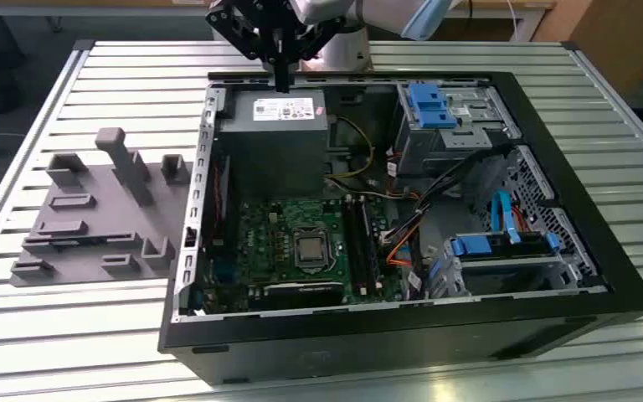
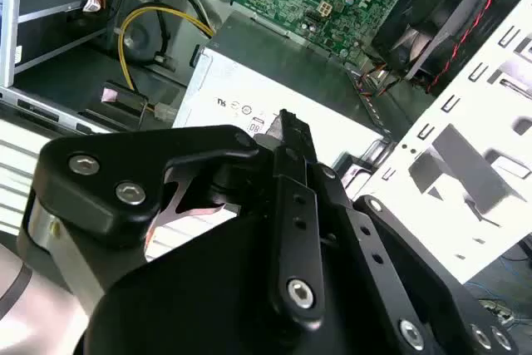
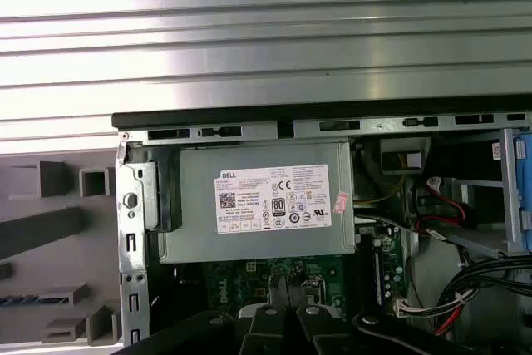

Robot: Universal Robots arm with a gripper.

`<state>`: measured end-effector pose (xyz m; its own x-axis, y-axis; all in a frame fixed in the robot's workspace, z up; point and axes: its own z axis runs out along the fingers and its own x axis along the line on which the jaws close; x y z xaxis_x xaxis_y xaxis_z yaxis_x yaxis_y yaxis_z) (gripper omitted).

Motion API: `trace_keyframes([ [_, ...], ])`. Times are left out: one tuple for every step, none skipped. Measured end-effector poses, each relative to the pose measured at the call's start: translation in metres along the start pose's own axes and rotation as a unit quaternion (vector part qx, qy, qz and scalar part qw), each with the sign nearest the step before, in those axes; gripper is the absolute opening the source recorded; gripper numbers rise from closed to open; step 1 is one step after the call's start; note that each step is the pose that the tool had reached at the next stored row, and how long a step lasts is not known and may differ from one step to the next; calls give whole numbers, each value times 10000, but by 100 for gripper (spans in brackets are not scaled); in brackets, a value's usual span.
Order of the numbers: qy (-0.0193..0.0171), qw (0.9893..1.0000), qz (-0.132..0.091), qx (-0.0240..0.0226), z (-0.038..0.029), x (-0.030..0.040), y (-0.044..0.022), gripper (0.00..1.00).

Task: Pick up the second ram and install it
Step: 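Reach for the second ram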

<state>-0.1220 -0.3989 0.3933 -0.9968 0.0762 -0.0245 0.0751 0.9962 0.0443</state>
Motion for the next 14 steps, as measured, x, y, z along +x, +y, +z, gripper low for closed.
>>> trace_keyframes([
  [0,10000,0,0,0,0,0,13],
  [0,10000,0,0,0,2,0,13],
  [0,10000,0,0,0,12,-1,13],
  [0,10000,0,0,0,13,-1,13],
  [0,10000,0,0,0,15,-1,13],
  [0,10000,0,0,0,17,-1,13],
  [0,10000,0,0,0,20,-1,13],
  [0,10000,0,0,0,22,-2,13],
  [0,10000,0,0,-1,24,-2,13],
  [0,10000,0,0,-1,27,-2,13],
  [0,10000,0,0,-1,29,-2,13],
  [0,10000,0,0,-1,33,-3,13],
  [0,10000,0,0,-1,38,-3,13],
  [0,10000,0,0,-1,42,-3,13],
])
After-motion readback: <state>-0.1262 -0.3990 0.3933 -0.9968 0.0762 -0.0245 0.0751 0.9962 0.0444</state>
